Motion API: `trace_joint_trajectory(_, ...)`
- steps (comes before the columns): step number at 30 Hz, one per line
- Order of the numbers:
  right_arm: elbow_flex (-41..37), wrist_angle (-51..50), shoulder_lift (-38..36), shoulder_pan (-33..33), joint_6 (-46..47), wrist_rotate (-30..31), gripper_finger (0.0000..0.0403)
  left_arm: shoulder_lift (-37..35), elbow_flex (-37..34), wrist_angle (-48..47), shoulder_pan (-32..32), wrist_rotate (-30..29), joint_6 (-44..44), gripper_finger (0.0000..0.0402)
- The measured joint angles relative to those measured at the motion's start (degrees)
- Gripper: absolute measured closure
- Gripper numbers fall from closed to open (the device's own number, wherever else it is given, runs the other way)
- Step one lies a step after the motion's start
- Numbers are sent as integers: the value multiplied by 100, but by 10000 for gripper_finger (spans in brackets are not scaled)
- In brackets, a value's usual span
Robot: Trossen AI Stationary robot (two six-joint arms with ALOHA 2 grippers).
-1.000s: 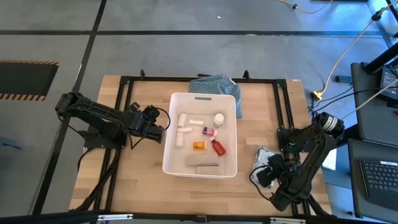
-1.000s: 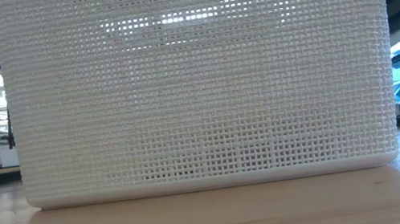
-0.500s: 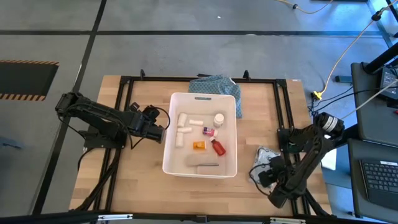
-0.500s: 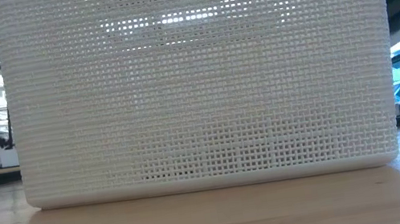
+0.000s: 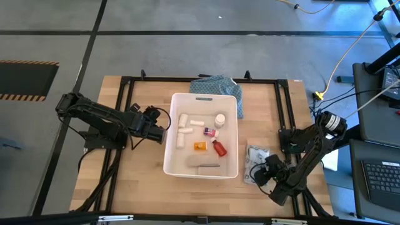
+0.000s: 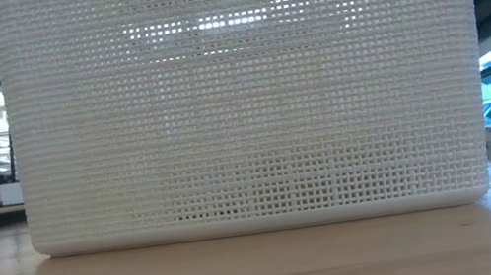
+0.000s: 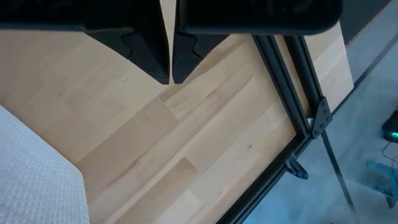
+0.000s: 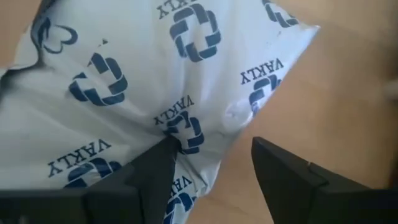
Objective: Pick & place medical supplies in basket/bin
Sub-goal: Put the light blue mailer bag into the white bin
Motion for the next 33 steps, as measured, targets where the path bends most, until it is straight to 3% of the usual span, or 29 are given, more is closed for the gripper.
trace_joint_trajectory(5, -246, 309, -13, 4, -26, 441, 187, 0, 0, 0, 0, 13, 0, 390)
trace_joint_trajectory(14, -935, 1717, -17, 11, -98, 1754, 186, 0, 0, 0, 0, 150, -2, 389)
trace_joint_trajectory(25, -1077, 2128, -192, 243, -107, 2230, 188, 0, 0, 13, 0, 160, -127, 394)
trace_joint_trajectory(33, -1077, 2262, -398, 286, -63, 2346, 218, 0, 0, 26, 0, 159, -138, 389)
